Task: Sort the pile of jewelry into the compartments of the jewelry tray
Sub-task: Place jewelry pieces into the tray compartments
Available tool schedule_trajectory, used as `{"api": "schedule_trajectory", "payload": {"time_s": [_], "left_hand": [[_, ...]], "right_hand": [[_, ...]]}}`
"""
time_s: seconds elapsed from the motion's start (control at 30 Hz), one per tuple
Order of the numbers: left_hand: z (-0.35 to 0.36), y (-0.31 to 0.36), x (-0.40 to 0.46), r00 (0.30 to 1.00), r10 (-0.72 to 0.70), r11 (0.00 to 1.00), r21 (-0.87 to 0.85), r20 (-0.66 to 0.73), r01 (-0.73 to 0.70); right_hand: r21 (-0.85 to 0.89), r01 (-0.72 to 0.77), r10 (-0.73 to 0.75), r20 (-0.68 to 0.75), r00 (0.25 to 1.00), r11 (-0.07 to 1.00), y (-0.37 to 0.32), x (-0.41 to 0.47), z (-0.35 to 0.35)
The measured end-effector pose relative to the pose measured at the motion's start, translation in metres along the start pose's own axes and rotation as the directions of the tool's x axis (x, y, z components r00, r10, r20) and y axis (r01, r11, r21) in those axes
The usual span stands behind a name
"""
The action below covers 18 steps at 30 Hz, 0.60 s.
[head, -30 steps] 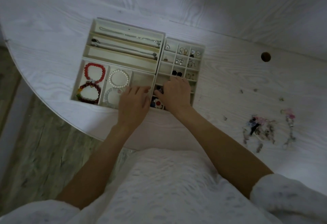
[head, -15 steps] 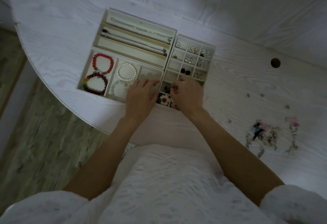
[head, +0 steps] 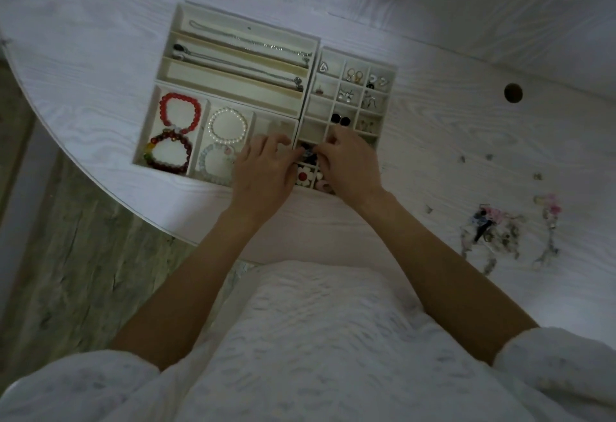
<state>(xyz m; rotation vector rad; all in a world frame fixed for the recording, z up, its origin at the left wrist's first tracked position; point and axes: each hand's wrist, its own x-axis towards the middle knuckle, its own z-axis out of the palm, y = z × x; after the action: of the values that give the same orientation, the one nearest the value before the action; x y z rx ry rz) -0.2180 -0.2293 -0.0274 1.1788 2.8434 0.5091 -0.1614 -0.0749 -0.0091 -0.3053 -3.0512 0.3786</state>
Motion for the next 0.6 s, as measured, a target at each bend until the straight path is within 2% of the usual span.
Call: {"api": "schedule_trajectory", "payload": {"time_s": [0.17,0.37,0.5,0.6], "left_hand": [[-0.001,0.003,0.001,1.000,0.009,1.000,-0.008,-0.016,-0.009],[-0.003,0.001,0.007,0.999,-0.047,0.990,-0.131,-0.025,0.044],[-0.007,0.000,0.005,0.998,-0.038,0.992,-0.120,-0.043,0.033],[-0.009,-0.002,0.004,0.998,-0.048,0.990,-0.133,-0.042,0.042]], "right_hand": [[-0.025,0.046,-0.046,-0.010,0.999,0.999,-0.004,-0.002,0.002],[0.046,0.135,-0.139,0.075,0.987,0.990,0.005,0.002,0.002],[0.085,0.111,-0.114,0.034,0.993,0.990,0.016,-0.005,-0.005],[0.034,0.126,-0.128,0.072,0.989,0.991,0.015,-0.012,0.000]]}}
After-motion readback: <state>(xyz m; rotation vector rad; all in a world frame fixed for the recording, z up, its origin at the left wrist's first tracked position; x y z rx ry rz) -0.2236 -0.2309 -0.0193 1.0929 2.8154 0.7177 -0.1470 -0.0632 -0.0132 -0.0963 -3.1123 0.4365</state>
